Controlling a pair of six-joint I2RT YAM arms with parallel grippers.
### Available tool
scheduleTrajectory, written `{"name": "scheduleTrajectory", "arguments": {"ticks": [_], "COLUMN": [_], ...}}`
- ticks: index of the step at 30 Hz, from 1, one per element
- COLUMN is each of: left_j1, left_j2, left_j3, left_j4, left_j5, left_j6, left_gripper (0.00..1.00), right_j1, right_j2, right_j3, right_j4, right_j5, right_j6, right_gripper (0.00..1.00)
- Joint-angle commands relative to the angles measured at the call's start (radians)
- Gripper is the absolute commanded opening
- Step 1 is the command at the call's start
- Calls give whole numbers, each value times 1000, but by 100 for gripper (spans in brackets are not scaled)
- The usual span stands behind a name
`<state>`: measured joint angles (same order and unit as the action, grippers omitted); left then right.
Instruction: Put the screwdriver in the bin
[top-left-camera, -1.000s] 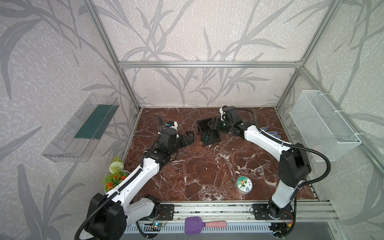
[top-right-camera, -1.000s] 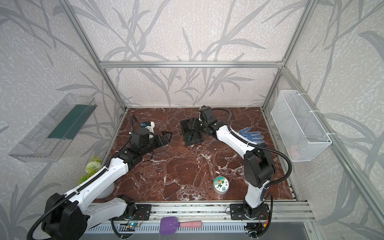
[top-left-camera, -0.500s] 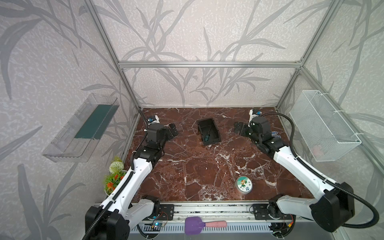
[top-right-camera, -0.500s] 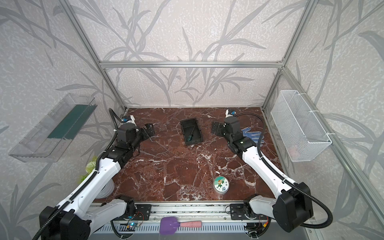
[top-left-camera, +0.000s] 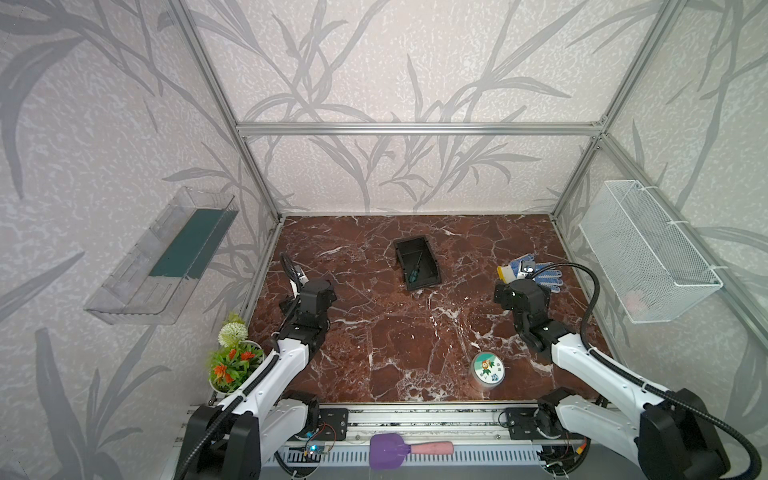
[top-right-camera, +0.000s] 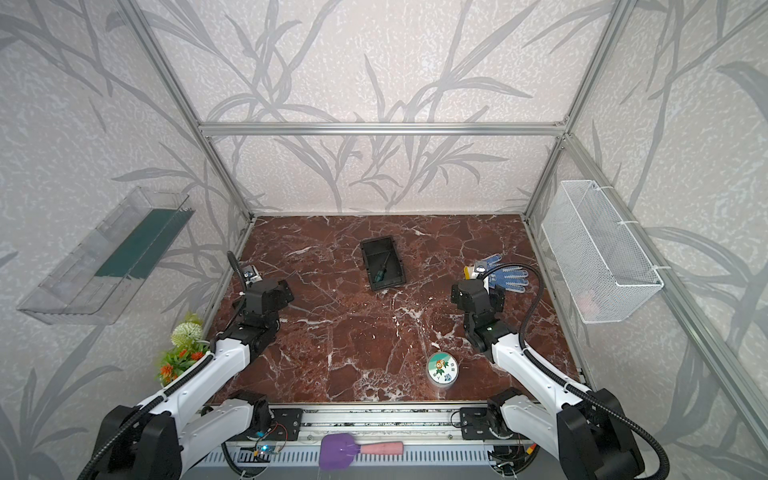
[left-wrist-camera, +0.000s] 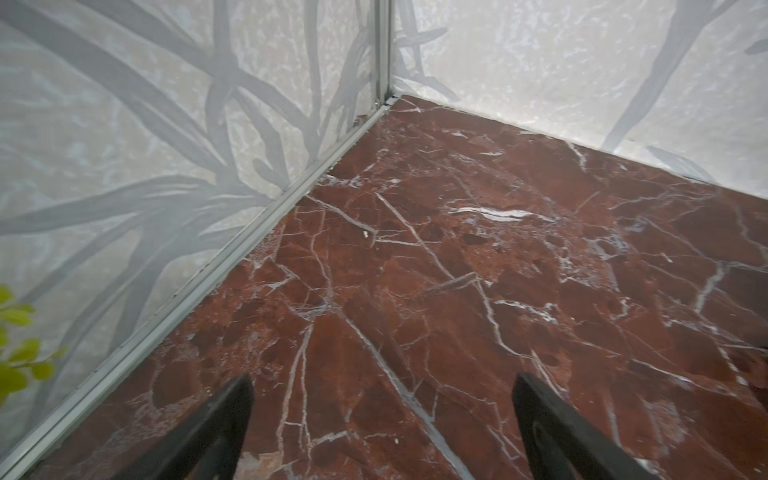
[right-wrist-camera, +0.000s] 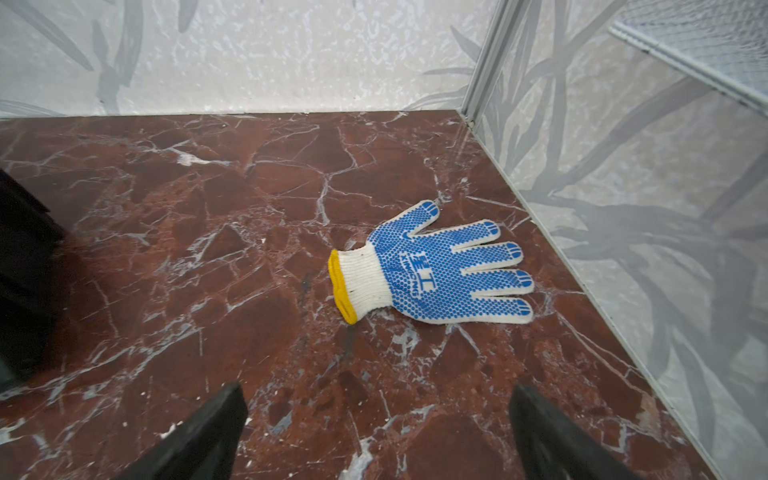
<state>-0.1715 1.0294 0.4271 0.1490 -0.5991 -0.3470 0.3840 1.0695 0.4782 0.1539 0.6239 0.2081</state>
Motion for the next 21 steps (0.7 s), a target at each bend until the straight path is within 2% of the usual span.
{"name": "scheduleTrajectory", "arguments": {"ticks": [1, 4, 8, 16, 21], "left_j1": [9, 13, 18, 39, 51], "left_j2": [8, 46, 112, 207, 209], "left_j3": [-49, -100, -114, -158, -175], "left_j4": [169, 305, 383, 609, 653], "left_j5": [-167, -187, -193, -100, -58], "left_j6": [68, 135, 170, 213, 214], "left_gripper": [99, 99, 99, 99, 99], "right_j1": [-4, -4, -4, -4, -4], "right_j2": [-5, 11, 37, 115, 153], "right_j3": [-30, -58, -78, -122, -141], "right_j4": [135, 194, 254, 419, 491], "right_j5": [87, 86, 75, 64, 51], "right_j6": [-59, -80, -101, -153, -183], "right_gripper": [99, 99, 99, 99, 99]}}
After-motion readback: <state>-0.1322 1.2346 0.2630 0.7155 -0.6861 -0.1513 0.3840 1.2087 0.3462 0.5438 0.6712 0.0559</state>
